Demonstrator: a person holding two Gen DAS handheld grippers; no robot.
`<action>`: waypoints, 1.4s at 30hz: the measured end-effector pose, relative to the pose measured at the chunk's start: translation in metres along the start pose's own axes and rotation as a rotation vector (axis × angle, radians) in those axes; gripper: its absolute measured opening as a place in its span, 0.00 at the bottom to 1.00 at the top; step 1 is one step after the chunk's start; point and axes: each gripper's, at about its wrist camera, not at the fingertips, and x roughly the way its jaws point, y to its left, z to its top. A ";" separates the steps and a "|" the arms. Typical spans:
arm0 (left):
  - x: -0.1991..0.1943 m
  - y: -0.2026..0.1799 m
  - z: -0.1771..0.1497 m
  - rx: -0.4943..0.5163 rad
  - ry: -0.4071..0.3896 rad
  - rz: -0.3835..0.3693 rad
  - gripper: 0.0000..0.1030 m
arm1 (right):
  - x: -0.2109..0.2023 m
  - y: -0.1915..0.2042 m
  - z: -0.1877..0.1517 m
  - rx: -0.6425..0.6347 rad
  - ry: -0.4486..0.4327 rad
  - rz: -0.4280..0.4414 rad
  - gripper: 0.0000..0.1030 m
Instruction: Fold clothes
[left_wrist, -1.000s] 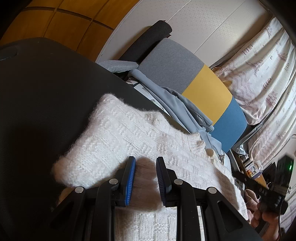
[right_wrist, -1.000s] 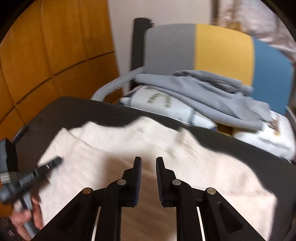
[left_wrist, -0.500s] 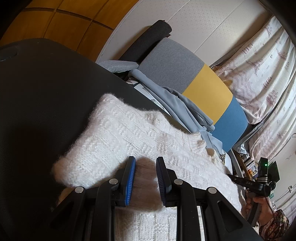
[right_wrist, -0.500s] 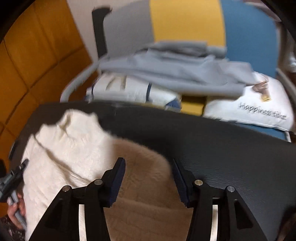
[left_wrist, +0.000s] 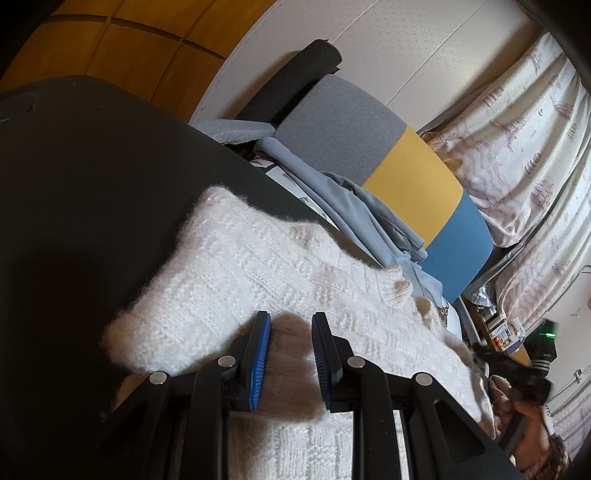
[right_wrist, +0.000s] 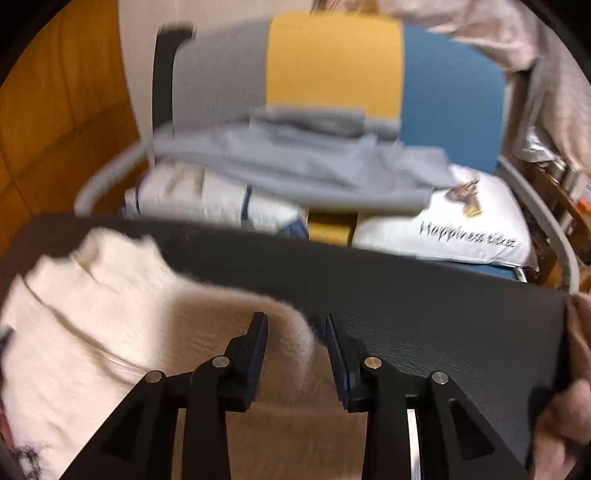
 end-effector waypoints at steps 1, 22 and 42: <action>0.000 0.000 0.000 0.000 0.000 0.000 0.22 | -0.018 0.004 -0.003 0.026 -0.045 0.037 0.32; 0.069 -0.050 0.087 0.223 0.191 0.118 0.28 | -0.025 0.095 -0.063 -0.148 -0.023 0.099 0.16; 0.117 -0.068 0.078 0.664 0.207 0.429 0.31 | -0.022 0.082 -0.062 -0.068 -0.016 0.183 0.16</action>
